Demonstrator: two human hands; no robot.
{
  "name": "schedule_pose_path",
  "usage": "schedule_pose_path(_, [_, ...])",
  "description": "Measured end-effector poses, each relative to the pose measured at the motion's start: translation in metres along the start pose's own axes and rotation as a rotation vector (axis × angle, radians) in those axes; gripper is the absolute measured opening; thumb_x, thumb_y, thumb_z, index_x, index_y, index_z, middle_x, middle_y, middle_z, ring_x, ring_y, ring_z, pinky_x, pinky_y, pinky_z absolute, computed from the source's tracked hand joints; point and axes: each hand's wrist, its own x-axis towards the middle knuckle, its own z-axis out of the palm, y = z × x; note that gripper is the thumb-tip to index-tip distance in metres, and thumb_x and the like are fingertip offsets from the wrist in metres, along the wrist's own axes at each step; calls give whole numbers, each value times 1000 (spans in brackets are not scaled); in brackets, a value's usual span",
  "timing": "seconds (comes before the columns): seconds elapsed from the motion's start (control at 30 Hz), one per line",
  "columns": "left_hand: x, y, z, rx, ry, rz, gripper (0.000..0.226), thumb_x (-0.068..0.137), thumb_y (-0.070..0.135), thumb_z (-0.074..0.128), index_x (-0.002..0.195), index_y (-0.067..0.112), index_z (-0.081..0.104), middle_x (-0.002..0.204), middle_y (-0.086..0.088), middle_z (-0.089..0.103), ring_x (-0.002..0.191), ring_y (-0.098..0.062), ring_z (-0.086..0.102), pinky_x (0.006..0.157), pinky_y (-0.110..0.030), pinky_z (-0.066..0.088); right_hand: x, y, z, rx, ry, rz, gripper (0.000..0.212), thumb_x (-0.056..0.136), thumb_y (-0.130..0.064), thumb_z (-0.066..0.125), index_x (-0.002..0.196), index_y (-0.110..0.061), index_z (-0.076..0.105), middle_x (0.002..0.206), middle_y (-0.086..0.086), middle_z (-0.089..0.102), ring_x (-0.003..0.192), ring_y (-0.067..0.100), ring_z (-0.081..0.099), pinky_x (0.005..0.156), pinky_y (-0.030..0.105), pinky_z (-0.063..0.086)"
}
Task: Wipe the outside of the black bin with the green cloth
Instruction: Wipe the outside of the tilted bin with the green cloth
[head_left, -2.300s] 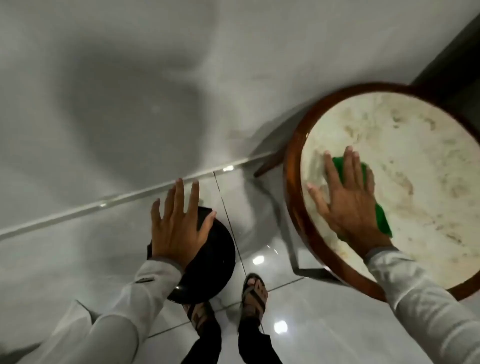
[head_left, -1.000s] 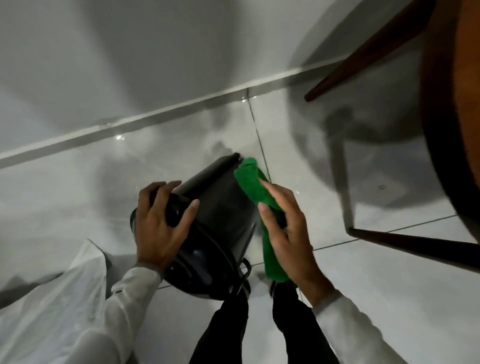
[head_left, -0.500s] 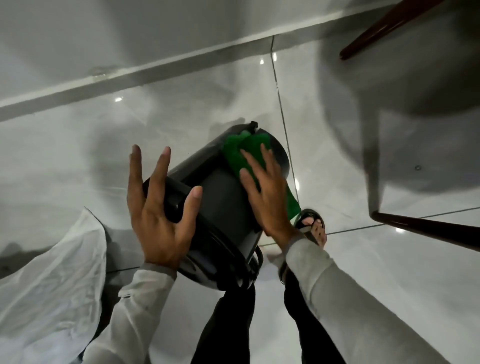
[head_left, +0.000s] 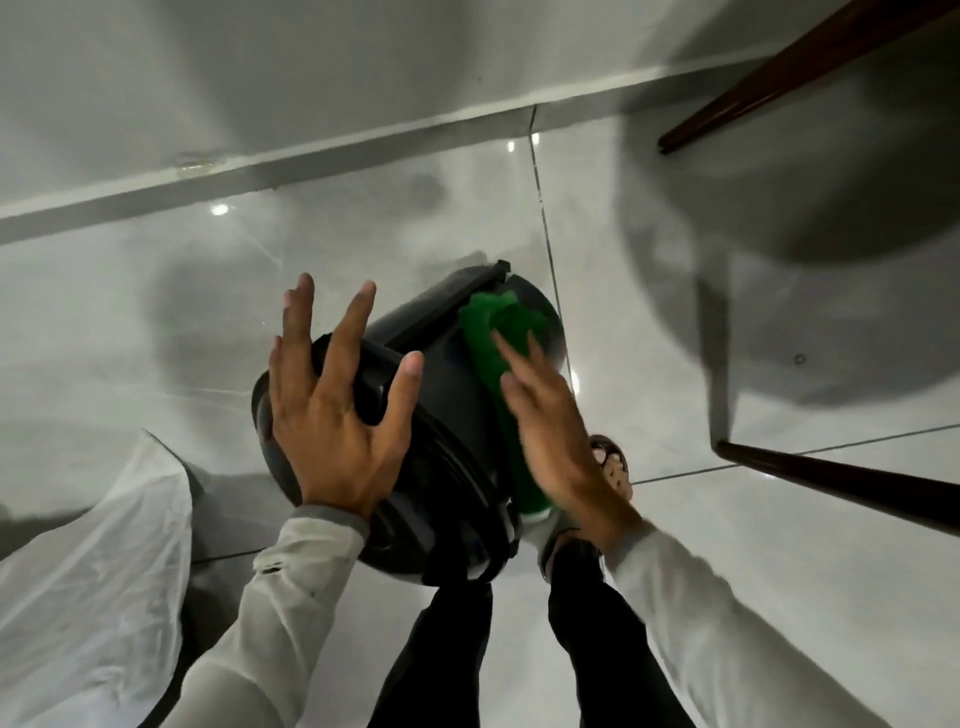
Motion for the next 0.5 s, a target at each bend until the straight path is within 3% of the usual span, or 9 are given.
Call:
schedule_pose_path(0.07, [1,-4,-1,13,-15,36,67,100,69,42,150,27,54,169,-12,36,159,-29,32,119,-65,38,-24,4,-3,-379,-2,-222,55,105,-52,41,159,-45,42,171,2,36,158,21,34,129,43,32])
schedule_pose_path(0.17, [2,-5,1,15,-24,71,67,100,68,42,150,26,54,169,-12,36,159,-28,33,117,-65,38,-11,11,-16,-583,29,-498,56,103,-43,49,155,-23,55,166,16,44,154,30,42,125,53,36])
schedule_pose_path(0.3, [16,-10,0,-39,-3,31,63,101,66,43,148,27,56,168,-8,37,154,-23,40,115,-57,46,23,11,-7,-481,-98,-595,68,109,-51,33,159,-5,46,175,26,27,166,36,24,134,56,22])
schedule_pose_path(0.4, [21,-23,-9,-85,-12,-12,57,101,55,48,148,23,56,167,-10,37,154,-21,40,121,-37,43,38,17,11,-388,-68,-620,63,108,-42,40,156,-3,50,172,24,35,164,36,31,134,54,26])
schedule_pose_path(0.5, [17,-29,-18,-127,-38,-67,56,98,43,50,147,16,56,165,-15,37,155,-22,38,119,-21,37,52,21,17,-363,8,-552,56,107,-33,42,155,-8,53,170,19,41,161,30,35,136,40,23])
